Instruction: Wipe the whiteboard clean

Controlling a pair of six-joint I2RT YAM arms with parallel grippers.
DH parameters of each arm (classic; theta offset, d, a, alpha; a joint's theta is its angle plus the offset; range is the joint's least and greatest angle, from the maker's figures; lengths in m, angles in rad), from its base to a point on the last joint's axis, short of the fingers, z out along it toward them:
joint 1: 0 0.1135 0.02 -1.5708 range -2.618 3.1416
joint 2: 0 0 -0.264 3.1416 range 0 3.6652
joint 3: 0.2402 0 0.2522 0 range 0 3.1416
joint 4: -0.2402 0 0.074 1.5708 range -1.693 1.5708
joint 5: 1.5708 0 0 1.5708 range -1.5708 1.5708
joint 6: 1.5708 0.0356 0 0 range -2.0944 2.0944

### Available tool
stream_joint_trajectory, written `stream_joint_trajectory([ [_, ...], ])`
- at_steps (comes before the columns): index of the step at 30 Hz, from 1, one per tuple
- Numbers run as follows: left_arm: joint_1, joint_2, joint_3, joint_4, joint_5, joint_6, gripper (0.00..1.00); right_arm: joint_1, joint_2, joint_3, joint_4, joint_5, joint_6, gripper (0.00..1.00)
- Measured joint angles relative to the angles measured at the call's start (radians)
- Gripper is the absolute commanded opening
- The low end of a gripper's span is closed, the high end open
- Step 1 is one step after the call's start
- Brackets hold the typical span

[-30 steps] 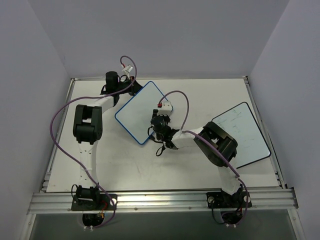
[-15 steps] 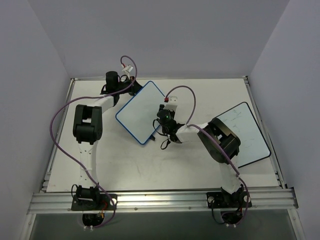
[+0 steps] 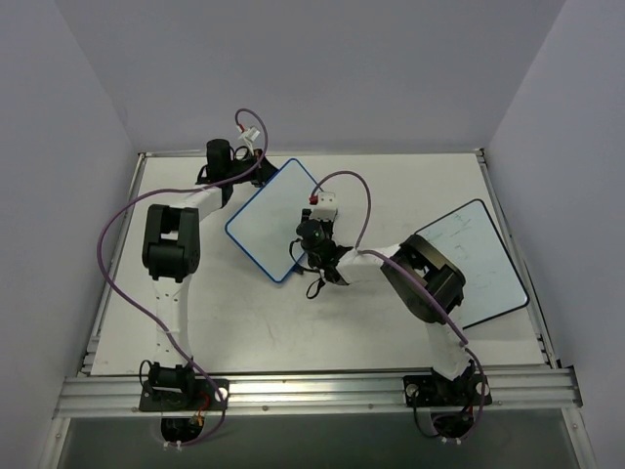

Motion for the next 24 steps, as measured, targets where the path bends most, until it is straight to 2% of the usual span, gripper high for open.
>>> stream_joint_trajectory([
  [13,0.0,0.0,0.0,-0.003,-0.008,0.001,0.02,0.194,-0.016,0.0,0.037,0.057,0.023,0.0],
  [19,-0.001,0.0,0.0,-0.005,-0.007,0.0,0.02,0.267,-0.027,0.001,0.024,0.022,0.034,0.0],
  [24,-0.008,0.0,0.0,-0.005,-0.011,-0.003,0.02,0.279,-0.048,0.001,-0.027,-0.01,0.039,0.0],
])
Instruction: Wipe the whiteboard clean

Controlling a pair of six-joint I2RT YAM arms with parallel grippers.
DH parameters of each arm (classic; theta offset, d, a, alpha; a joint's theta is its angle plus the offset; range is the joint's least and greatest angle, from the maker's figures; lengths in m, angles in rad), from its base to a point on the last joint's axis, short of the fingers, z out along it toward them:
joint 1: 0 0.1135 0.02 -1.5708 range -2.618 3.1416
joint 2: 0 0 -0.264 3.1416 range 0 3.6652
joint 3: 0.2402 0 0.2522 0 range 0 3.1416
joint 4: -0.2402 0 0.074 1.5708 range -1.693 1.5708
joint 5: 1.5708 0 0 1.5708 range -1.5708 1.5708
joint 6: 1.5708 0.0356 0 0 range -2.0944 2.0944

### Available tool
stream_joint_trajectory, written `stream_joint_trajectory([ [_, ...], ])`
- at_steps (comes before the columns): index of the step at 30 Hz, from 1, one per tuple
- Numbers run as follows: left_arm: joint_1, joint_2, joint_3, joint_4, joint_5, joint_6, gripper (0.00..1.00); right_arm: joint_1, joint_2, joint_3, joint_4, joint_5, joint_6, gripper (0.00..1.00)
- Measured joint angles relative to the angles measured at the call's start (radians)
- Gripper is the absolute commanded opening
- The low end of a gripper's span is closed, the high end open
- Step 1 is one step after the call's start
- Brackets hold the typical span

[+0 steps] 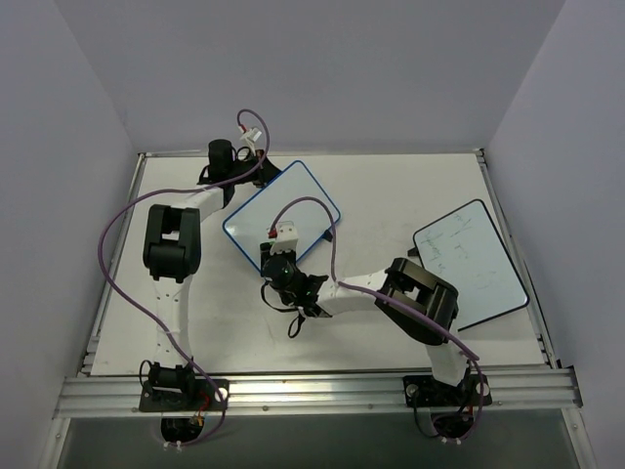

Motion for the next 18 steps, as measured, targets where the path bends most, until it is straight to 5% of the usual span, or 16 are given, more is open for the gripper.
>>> stream_joint_trajectory([
  [5,0.0,0.0,0.0,-0.004,-0.012,-0.005,0.04,-0.022,-0.032,0.0,-0.066,-0.038,0.0,0.0],
  [18,0.021,-0.002,0.008,0.001,-0.102,-0.097,0.31,-0.192,-0.19,-0.013,-0.185,-0.089,0.008,0.0],
])
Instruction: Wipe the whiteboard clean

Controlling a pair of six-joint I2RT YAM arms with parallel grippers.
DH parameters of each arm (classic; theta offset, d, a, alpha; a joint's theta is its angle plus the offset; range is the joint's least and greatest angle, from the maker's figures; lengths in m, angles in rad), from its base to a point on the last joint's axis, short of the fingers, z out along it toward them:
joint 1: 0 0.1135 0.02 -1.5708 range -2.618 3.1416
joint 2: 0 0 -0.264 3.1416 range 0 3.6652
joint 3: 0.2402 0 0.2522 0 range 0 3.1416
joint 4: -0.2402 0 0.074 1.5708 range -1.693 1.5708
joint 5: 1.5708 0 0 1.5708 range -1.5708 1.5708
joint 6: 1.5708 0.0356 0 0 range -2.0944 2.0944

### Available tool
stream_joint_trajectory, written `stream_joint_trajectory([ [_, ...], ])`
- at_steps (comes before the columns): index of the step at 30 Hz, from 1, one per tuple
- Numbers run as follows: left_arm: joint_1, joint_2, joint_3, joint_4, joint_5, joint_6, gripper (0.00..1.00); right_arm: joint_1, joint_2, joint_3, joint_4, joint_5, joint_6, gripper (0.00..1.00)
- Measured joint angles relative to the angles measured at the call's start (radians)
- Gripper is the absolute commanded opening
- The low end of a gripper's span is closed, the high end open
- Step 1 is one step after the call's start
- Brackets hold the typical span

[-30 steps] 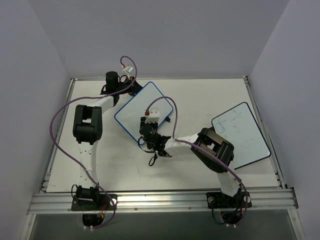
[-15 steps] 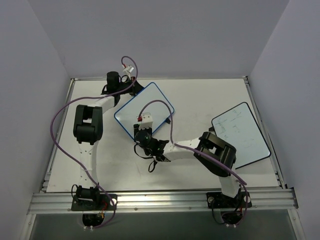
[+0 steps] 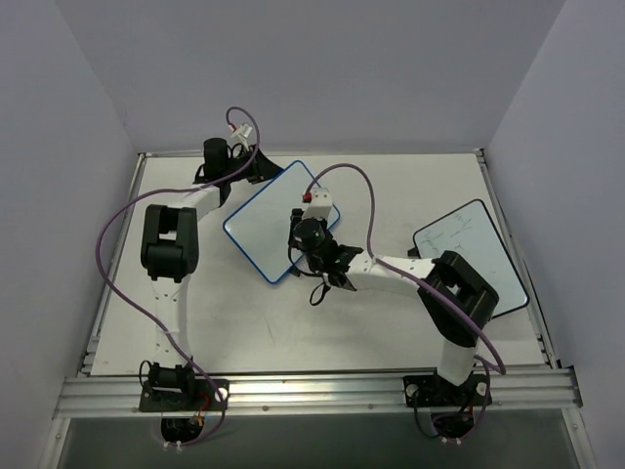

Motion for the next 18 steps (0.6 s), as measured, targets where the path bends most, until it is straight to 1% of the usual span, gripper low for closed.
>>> stream_joint_trajectory([
  [5,0.037,-0.009,0.008,0.015,-0.071,-0.048,0.32,-0.095,-0.091,-0.024,-0.054,-0.043,0.013,0.0],
  [10,0.072,-0.036,0.015,-0.003,-0.169,-0.073,0.35,-0.267,-0.187,-0.033,-0.135,-0.109,0.034,0.0],
  [15,0.096,-0.114,0.014,-0.13,-0.335,-0.096,0.35,-0.444,-0.23,-0.033,-0.212,-0.154,0.035,0.02],
  [18,0.108,-0.188,-0.019,-0.212,-0.438,-0.113,0.35,-0.509,-0.215,-0.029,-0.261,-0.185,0.029,0.02],
])
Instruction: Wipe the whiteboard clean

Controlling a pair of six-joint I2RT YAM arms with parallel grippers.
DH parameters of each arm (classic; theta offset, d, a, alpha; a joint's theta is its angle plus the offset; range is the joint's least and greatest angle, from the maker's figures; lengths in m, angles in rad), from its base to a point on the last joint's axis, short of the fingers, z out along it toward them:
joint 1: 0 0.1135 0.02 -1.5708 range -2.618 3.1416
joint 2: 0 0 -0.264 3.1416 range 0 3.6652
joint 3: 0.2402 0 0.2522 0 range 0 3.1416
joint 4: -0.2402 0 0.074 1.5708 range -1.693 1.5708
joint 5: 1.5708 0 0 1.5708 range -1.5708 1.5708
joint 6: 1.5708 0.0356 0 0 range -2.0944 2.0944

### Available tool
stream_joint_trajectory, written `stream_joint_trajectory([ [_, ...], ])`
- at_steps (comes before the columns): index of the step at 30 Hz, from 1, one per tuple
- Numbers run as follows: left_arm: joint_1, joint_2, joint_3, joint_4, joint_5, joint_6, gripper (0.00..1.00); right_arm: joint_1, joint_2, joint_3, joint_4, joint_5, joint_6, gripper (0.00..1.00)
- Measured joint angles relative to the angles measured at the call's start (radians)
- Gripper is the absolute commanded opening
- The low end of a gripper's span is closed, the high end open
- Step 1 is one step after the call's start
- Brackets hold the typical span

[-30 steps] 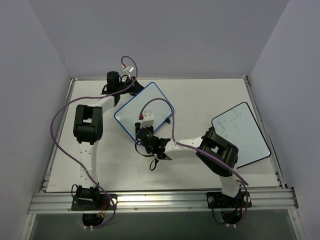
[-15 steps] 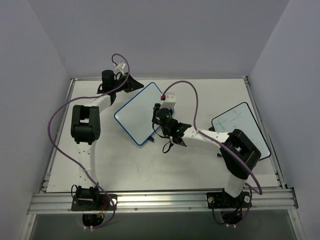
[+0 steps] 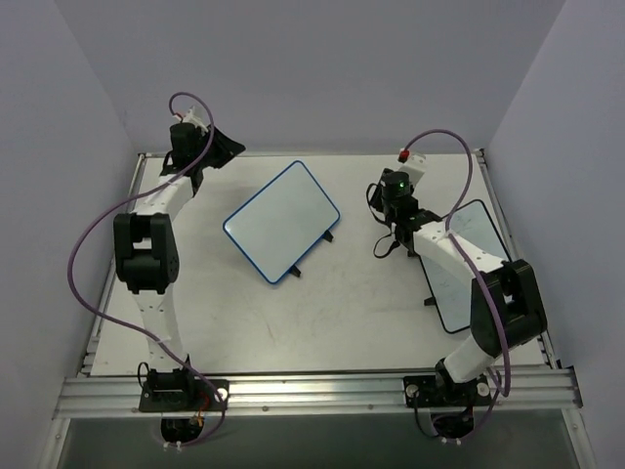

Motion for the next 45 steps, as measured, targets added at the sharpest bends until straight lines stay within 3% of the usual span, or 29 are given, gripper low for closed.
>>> stream_joint_trajectory([
  [10,0.011,-0.213,-0.111,-0.254,-0.168,0.031,0.4,-0.077,0.261,0.135,-0.09,-0.097,-0.034,0.07],
  [16,0.014,-0.305,-0.147,-0.356,-0.185,0.051,0.41,-0.079,0.34,0.199,-0.134,-0.123,-0.042,0.28],
  [21,0.015,-0.338,-0.155,-0.404,-0.162,0.063,0.43,-0.079,0.363,0.229,-0.161,-0.127,-0.041,0.37],
  [28,0.017,-0.419,-0.238,-0.461,-0.09,0.096,0.47,-0.084,0.425,0.255,-0.172,-0.128,-0.041,0.64],
  [32,0.014,-0.512,-0.27,-0.477,-0.026,0.1,0.49,-0.084,0.443,0.255,-0.189,-0.128,-0.041,0.69],
  [39,-0.009,-0.728,-0.317,-0.473,0.015,0.11,0.54,-0.084,0.427,0.25,-0.203,-0.127,-0.042,0.8],
  [40,-0.012,-0.762,-0.328,-0.474,0.018,0.112,0.54,-0.084,0.416,0.248,-0.206,-0.127,-0.041,0.9],
  [42,-0.013,-0.826,-0.346,-0.478,0.023,0.126,0.55,-0.084,0.381,0.241,-0.21,-0.128,-0.042,0.99],
  [45,-0.013,-0.91,-0.38,-0.479,0.022,0.153,0.58,-0.084,0.286,0.195,-0.202,-0.146,-0.043,1.0],
])
